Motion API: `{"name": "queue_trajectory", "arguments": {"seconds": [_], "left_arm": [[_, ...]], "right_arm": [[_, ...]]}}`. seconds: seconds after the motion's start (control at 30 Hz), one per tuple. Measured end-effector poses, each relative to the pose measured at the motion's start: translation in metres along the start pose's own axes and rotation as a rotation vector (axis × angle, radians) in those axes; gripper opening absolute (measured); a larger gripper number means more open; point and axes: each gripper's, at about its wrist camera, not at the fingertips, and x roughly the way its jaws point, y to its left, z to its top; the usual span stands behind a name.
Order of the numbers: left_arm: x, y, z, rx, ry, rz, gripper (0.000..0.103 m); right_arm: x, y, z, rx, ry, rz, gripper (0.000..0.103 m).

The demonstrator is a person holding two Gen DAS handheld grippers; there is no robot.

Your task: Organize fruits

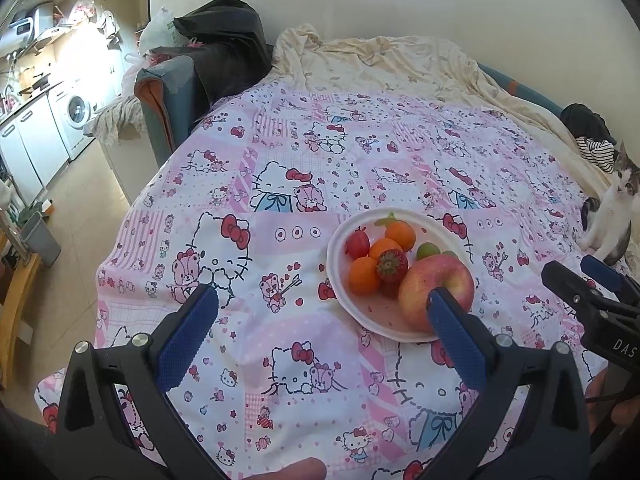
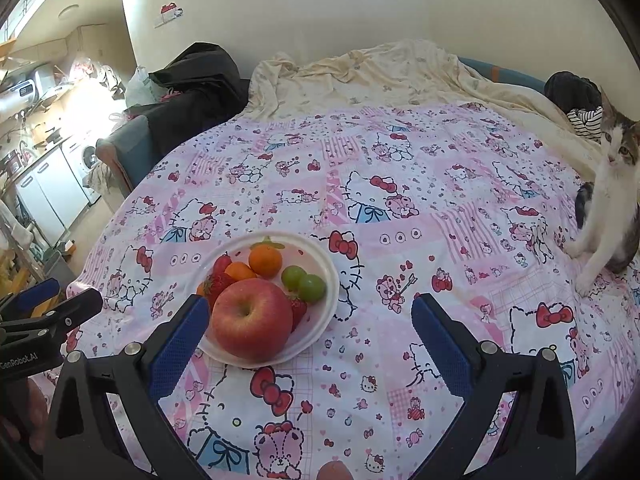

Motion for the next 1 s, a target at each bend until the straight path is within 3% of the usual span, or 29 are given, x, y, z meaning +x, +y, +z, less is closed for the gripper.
{"name": "queue_trajectory", "arguments": {"seconds": [1.0], "left_arm": [[-0.0039, 0.0002, 0.0014, -0.008, -0.009, -0.009, 0.103]], "right_arm": [[-0.0009, 0.0039, -0.0009, -0.019, 0.002, 0.015, 0.103]]}}
